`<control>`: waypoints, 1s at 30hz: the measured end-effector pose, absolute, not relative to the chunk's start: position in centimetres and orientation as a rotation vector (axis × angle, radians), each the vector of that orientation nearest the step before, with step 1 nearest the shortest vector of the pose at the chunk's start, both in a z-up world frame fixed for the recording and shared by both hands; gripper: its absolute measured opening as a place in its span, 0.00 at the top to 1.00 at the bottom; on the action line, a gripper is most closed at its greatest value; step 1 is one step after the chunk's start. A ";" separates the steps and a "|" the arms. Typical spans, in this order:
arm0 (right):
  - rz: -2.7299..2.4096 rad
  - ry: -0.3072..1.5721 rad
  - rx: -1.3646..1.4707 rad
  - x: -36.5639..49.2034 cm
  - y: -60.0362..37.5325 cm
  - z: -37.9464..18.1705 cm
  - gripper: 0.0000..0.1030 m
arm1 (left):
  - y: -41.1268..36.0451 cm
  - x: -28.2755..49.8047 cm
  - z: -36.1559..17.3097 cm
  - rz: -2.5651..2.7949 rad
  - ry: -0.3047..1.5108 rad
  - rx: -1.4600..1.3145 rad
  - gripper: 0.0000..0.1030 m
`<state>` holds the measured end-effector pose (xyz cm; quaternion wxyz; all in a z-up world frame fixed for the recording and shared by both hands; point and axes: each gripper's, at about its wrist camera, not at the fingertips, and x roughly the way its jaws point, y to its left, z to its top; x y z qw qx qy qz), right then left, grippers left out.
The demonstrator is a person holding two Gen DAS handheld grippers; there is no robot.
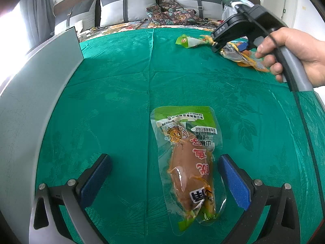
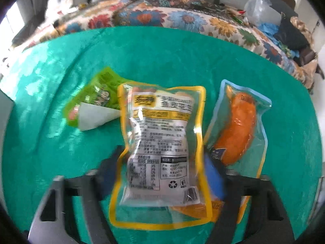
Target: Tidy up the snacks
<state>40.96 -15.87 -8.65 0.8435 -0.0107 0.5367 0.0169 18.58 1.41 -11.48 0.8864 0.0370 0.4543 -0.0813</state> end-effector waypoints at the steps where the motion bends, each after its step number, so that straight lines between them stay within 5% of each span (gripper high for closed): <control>1: 0.048 1.130 -0.005 40.7 -16.2 -8.4 0.42 | 1.4 18.6 -11.5 -0.169 0.945 0.077 0.00; 9: 0.132 1.075 0.062 36.8 -17.8 -5.8 0.46 | 1.4 18.6 -11.5 -0.169 0.944 0.077 0.00; 21: 0.048 1.086 0.037 15.6 -22.8 -6.5 0.45 | 1.5 18.5 -11.5 -0.168 0.944 0.077 0.00; 25: -0.011 0.989 0.024 13.0 -22.6 -8.2 0.26 | 1.5 18.5 -11.5 -0.169 0.944 0.077 0.00; 30: -0.046 0.960 -0.002 13.1 -22.1 -9.3 0.15 | 1.5 18.5 -11.5 -0.169 0.944 0.077 0.00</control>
